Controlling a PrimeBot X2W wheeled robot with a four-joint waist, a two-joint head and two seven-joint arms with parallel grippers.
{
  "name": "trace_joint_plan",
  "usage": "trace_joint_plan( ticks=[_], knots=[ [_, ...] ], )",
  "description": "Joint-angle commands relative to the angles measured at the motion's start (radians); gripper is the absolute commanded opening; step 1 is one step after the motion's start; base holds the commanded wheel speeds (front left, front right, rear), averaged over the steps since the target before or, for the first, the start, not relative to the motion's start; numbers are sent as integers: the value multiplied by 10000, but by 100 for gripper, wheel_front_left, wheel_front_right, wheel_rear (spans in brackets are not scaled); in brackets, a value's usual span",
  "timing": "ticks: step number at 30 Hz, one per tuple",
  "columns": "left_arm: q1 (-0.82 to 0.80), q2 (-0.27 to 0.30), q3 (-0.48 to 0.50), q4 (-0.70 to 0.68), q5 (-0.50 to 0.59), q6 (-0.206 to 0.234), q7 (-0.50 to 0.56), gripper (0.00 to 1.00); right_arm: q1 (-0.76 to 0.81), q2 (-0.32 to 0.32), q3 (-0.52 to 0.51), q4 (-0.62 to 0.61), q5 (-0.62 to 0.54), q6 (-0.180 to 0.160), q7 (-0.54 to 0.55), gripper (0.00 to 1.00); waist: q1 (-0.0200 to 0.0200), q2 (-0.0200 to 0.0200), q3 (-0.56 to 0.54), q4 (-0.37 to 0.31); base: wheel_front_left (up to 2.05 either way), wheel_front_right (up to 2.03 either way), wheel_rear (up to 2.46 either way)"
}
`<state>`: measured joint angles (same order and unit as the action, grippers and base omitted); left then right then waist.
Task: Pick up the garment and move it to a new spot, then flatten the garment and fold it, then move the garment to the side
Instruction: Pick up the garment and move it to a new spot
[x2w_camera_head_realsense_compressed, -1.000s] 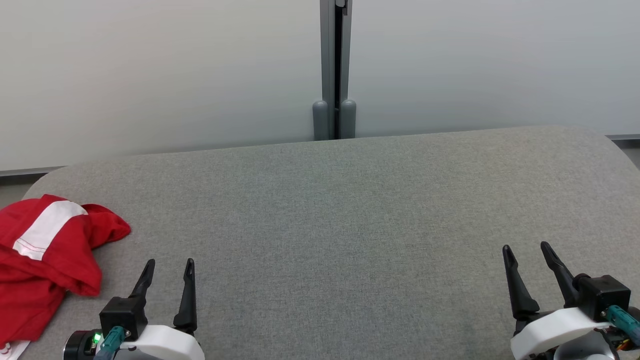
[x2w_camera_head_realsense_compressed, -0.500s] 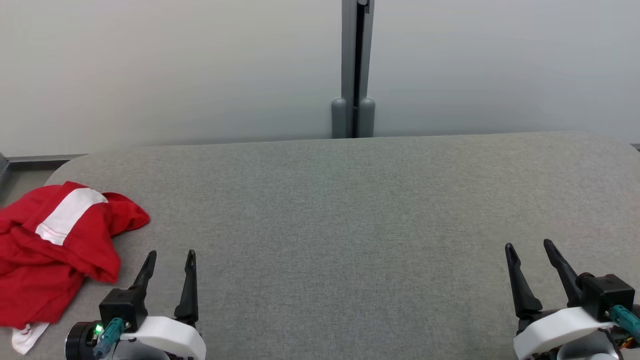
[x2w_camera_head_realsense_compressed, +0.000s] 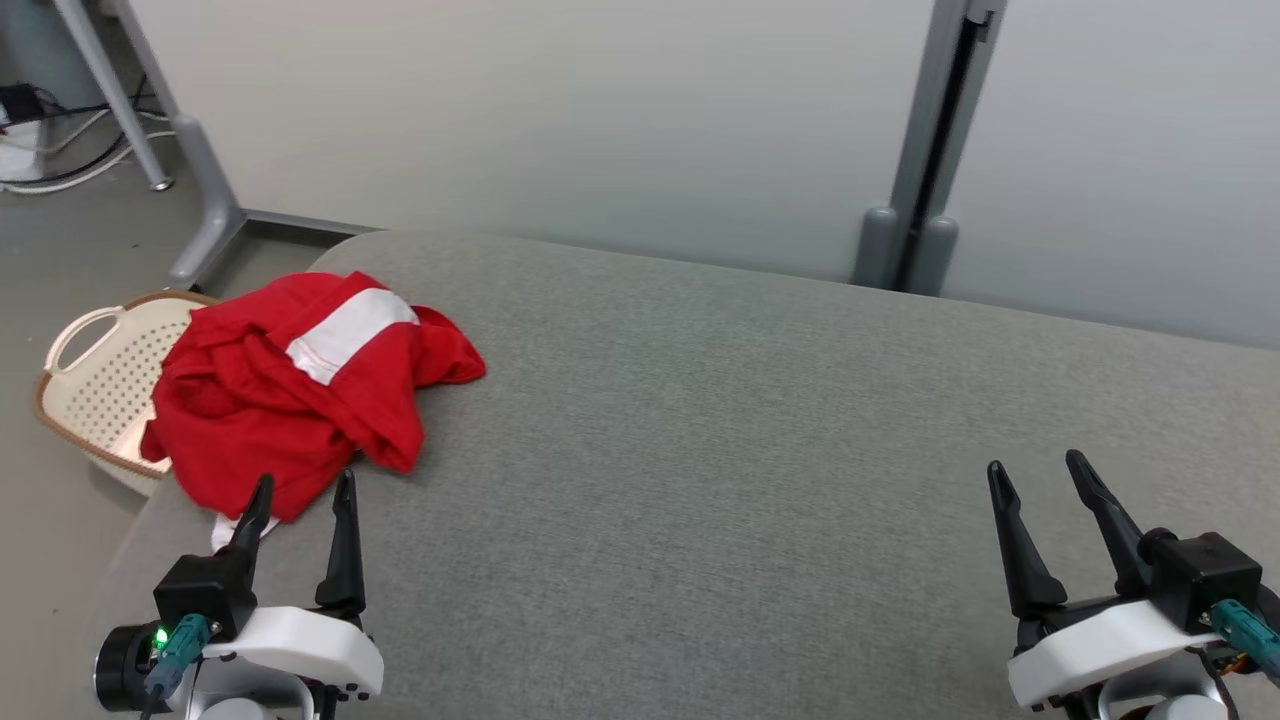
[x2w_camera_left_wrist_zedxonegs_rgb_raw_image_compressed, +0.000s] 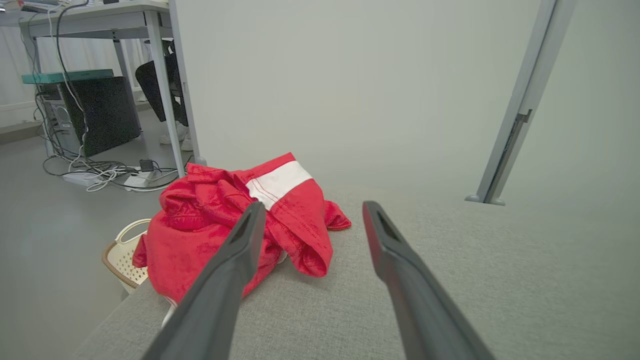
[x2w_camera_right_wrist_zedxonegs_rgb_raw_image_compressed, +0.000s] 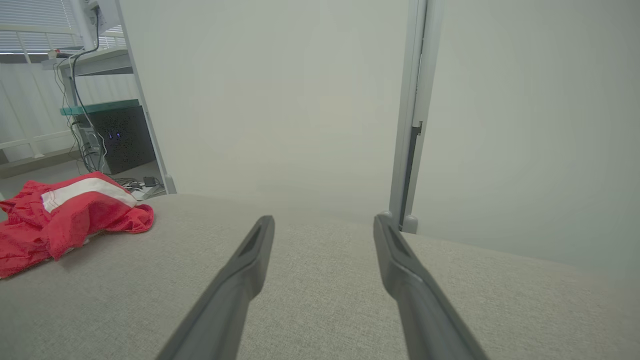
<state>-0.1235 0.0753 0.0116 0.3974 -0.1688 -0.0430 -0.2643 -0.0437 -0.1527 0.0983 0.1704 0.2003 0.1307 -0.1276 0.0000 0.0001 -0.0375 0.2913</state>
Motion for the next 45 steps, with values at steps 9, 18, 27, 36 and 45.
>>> trace_joint_plan(
  ticks=[9,18,27,36,45],
  knots=[
    [40,122,327,-194,-128,-43,0,100,18,8,139,-335,-80,1,191,100,0,-1,68,1661,0,0,0],
    [89,45,378,-207,-114,-30,0,100,-4,23,106,-373,-4,1,262,100,0,-1,66,1757,0,0,0],
    [-94,17,239,-6,44,-71,0,100,55,36,115,-371,78,1,311,100,0,-1,90,1654,0,0,0],
    [-1593,-119,-534,1229,-76,-264,165,100,-428,-251,255,-759,-4,1,581,100,0,-1,915,1116,0,0,0],
    [-4229,-214,-691,4086,-874,-204,564,100,-1435,-923,548,-1446,121,-1,917,100,0,-1,2771,-119,0,0,0]
  ],
)
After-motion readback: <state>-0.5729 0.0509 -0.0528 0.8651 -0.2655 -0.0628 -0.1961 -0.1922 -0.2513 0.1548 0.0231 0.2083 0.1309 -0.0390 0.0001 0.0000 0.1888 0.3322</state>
